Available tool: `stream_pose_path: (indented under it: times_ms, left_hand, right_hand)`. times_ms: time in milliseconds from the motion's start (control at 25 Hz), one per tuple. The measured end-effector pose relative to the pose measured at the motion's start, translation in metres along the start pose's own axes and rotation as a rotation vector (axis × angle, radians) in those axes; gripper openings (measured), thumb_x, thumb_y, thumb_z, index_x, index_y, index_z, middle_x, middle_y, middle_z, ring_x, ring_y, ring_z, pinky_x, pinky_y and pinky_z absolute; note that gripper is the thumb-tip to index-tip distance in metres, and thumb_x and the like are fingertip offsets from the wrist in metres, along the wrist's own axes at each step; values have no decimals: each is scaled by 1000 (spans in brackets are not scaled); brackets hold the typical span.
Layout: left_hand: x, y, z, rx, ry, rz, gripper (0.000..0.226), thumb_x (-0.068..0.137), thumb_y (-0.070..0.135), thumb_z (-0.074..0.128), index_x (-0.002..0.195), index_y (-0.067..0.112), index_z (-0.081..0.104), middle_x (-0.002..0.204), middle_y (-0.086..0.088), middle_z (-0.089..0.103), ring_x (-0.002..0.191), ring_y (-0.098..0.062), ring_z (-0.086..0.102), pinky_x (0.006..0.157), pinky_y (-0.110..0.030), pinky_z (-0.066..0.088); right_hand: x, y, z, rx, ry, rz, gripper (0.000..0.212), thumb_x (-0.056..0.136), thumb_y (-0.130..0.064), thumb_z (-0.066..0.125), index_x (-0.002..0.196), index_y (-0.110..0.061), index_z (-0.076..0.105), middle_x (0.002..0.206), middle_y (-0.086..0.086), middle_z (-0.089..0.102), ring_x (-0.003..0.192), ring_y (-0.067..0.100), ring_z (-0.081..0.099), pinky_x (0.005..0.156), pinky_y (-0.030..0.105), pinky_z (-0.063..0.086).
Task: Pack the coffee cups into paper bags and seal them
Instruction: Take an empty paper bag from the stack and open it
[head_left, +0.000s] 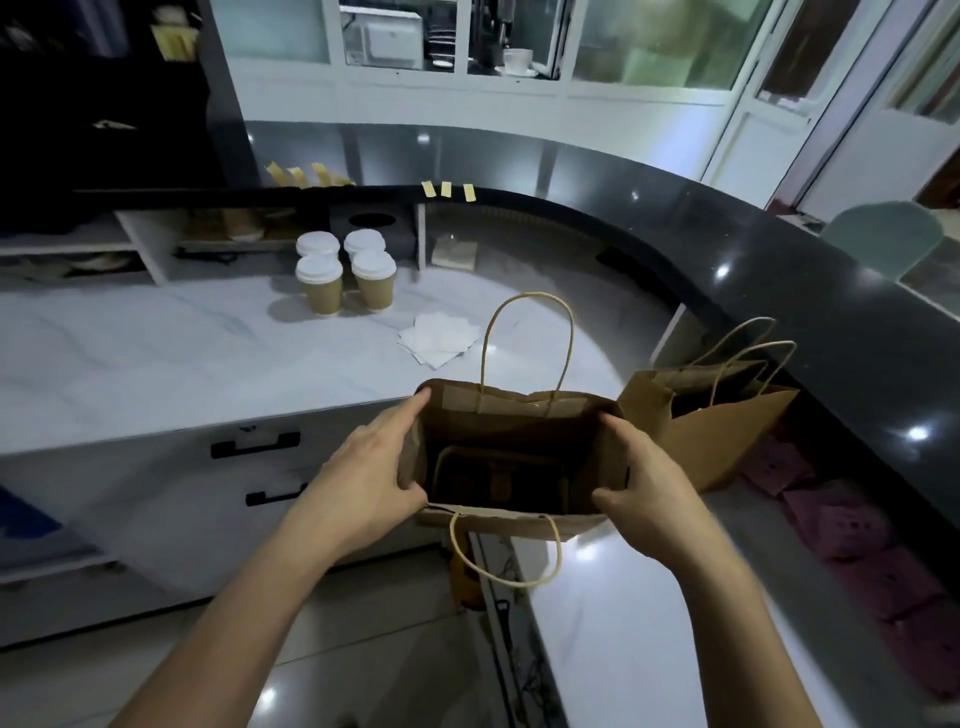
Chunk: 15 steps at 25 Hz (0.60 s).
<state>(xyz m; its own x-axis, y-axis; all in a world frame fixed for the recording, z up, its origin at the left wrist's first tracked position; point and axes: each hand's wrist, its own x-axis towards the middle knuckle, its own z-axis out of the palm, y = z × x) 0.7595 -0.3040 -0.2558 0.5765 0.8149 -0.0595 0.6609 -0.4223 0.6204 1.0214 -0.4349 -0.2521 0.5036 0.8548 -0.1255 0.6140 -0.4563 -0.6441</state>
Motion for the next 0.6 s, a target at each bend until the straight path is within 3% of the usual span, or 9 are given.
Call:
stream_pose_path:
  times_ms: [80,240,360,440,520,600]
  left_hand:
    - [1,-16,-13,-11,18,-18,104,81,17,69,153,56,5,155,12,34,114,-26,58,86,-34,53]
    - [3,-45,-41,-12,44,-45,105,81,15,70,154,53,5,158,11,32,118,-31,57,92,-38,52]
    - [6,-70,-64,-28,82,-54,104,81,14,69,154,53,6,158,13,31,124,-17,49,87,-29,49]
    - [8,-88,-80,-39,102,-71,103,82,12,68,154,54,7,156,12,34,117,-10,46,82,-24,45]
    - [7,-106,-94,-56,118,-88,103,81,11,68,154,54,9,152,9,37,113,-17,53,77,-22,45]
    - [6,-122,-106,-70,133,-87,103,81,10,68,154,53,10,152,9,38,116,-21,54,80,-23,47]
  right_hand:
    - [9,-17,12,-14,-12,-19,89,85,0,64,158,-34,28,155,-7,42,104,9,49,52,6,46]
    - [24,-53,34,-39,-39,-51,89,85,-2,64,159,-33,27,155,-5,43,109,8,50,57,4,45]
    - [36,-82,52,-62,-54,-76,88,84,-4,63,159,-33,26,155,-5,44,117,17,57,65,10,44]
    - [42,-103,66,-59,-62,-91,88,84,-4,62,159,-34,26,153,-4,45,118,21,58,78,21,50]
    - [48,-124,80,-57,-72,-105,88,84,-4,62,159,-34,27,154,-3,44,122,24,57,93,34,52]
    - [53,-144,93,-60,-81,-127,89,84,-4,64,159,-33,27,156,-3,42,125,24,55,100,38,51]
